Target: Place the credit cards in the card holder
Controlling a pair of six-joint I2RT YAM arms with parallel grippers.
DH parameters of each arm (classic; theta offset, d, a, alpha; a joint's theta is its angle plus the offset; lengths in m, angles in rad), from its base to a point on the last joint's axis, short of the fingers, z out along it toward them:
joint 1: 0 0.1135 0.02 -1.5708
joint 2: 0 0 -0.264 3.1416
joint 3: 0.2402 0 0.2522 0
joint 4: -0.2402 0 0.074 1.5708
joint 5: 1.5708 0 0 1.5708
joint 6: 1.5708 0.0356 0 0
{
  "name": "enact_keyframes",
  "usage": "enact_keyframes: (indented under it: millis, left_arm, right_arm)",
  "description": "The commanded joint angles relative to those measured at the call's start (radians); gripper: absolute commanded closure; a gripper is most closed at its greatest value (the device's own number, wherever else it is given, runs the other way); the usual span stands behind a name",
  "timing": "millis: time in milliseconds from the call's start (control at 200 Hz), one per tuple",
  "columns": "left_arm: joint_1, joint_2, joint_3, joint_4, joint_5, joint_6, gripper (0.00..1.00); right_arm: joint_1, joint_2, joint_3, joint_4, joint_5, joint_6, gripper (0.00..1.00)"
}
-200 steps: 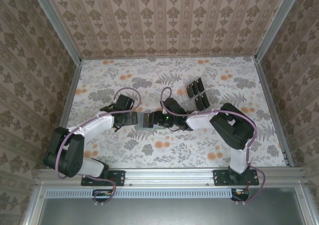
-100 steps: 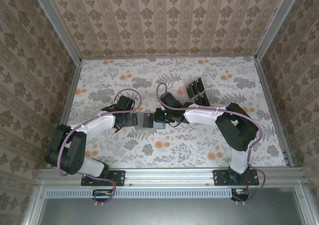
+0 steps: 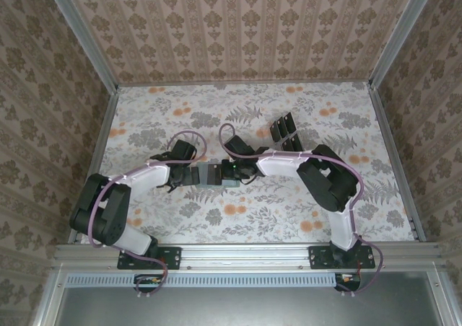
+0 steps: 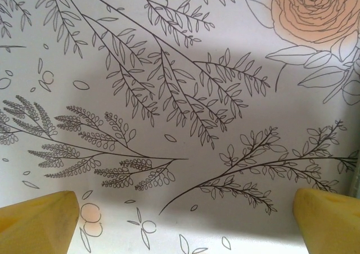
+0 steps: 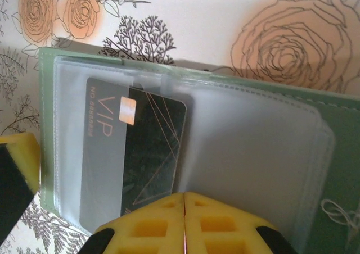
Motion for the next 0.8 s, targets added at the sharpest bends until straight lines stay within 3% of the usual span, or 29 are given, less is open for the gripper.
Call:
enact_keyframes:
  millis: [0,795]
  left_arm:
    - [0.010,0.017,-0.007,0.010,0.006,-0.022,0.00]
    - [-0.020,0.051,-0.014,0.032,0.023,-0.030,0.00]
  right_arm:
    - [0.014,0.028,0.039,-0.030,-0.002,-0.017,0.90]
    - [0.039,0.107,0.134,-0.012,-0.062,0.006,0.91]
